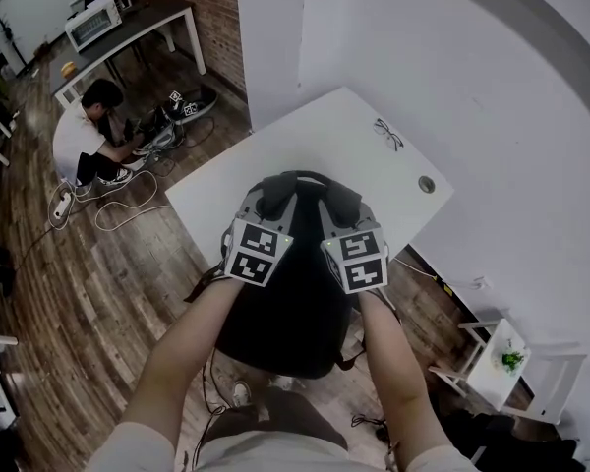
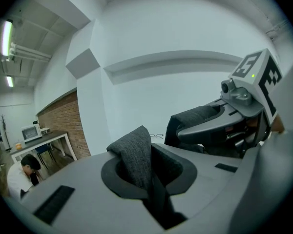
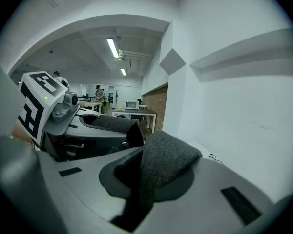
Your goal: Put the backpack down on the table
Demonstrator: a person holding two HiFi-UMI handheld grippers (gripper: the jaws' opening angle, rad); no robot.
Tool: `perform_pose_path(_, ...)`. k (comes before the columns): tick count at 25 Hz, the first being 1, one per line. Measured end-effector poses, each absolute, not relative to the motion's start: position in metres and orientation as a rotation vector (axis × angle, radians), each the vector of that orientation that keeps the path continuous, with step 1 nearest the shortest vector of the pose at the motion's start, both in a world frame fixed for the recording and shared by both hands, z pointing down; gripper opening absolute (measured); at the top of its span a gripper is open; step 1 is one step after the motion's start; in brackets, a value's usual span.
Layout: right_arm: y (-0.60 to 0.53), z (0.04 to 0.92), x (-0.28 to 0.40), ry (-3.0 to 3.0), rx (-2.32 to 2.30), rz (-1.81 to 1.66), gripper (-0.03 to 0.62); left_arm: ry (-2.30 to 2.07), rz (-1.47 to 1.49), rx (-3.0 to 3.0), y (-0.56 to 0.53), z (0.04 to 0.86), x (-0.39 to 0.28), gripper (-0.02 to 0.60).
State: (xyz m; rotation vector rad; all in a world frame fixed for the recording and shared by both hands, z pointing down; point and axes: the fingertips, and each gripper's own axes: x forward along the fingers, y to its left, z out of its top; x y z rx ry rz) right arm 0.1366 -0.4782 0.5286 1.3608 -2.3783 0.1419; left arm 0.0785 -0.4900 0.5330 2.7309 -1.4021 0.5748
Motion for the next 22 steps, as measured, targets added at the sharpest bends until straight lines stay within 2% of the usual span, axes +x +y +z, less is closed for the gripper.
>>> perform_pose_path(13, -0.488, 0.578, 0.142, -2.33, 1.315, 0.343, 0.044, -1.32, 0.682, 2.657, -0.499, 0.587, 0.078, 0.048)
perform_pose_path(22, -0.46, 0.606, 0.146, -2.32, 1.195, 0.641, 0.068, -1.245, 0.764, 2.601, -0.481, 0.611, 0.062, 0.083)
